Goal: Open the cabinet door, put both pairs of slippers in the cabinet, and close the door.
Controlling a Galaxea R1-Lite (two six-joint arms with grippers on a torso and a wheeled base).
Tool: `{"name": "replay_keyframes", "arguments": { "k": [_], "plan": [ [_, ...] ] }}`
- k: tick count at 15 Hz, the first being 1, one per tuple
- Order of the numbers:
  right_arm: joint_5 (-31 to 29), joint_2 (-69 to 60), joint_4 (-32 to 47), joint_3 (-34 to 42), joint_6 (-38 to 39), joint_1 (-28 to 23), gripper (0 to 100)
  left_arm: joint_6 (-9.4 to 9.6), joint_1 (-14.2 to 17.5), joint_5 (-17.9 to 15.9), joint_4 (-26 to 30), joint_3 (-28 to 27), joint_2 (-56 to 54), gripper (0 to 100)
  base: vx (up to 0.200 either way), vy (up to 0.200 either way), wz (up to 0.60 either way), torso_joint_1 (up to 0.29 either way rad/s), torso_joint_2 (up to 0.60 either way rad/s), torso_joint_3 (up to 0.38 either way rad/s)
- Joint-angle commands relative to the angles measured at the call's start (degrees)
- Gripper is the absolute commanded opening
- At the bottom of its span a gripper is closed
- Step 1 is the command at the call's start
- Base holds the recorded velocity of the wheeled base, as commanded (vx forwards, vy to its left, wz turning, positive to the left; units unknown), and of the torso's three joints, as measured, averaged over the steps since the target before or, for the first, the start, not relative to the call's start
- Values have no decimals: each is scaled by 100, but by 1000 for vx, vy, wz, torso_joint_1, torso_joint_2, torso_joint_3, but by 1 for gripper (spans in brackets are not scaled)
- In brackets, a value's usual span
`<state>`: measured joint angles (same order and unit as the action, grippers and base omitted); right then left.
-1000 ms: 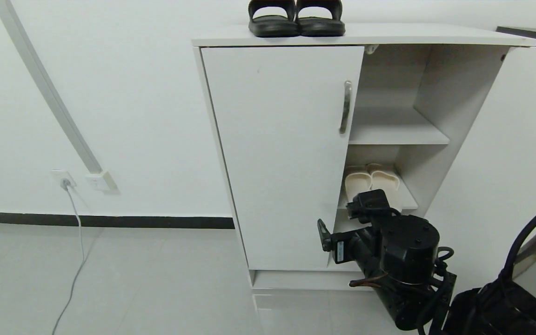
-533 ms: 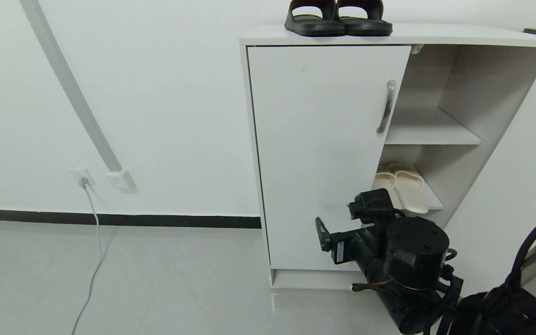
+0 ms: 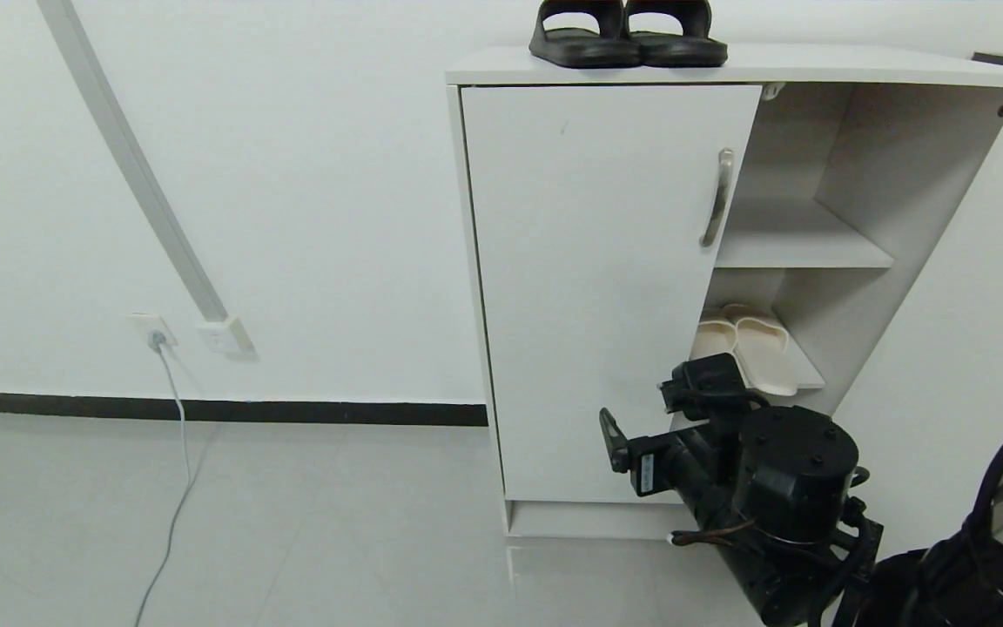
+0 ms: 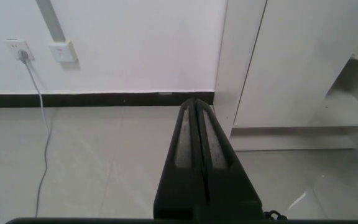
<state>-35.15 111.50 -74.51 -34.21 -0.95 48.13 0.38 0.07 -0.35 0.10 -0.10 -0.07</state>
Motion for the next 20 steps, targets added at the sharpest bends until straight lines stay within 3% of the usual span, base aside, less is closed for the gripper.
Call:
{"name": "replay_keyframes", "arguments": {
  "k": [1,10,20],
  "plan": [
    [-1,21,-20,2,-2,4,100,6,1,0,-1,1,7,0,0,0,0,0,0,0],
    [-10,109,-11,2,-2,4,100,6,1,0,-1,1,7,0,0,0,0,0,0,0],
    [-10,171,-2,11,-2,-5,100,6,1,0,-1,1,7,0,0,0,0,39,-387,-346]
  ]
}}
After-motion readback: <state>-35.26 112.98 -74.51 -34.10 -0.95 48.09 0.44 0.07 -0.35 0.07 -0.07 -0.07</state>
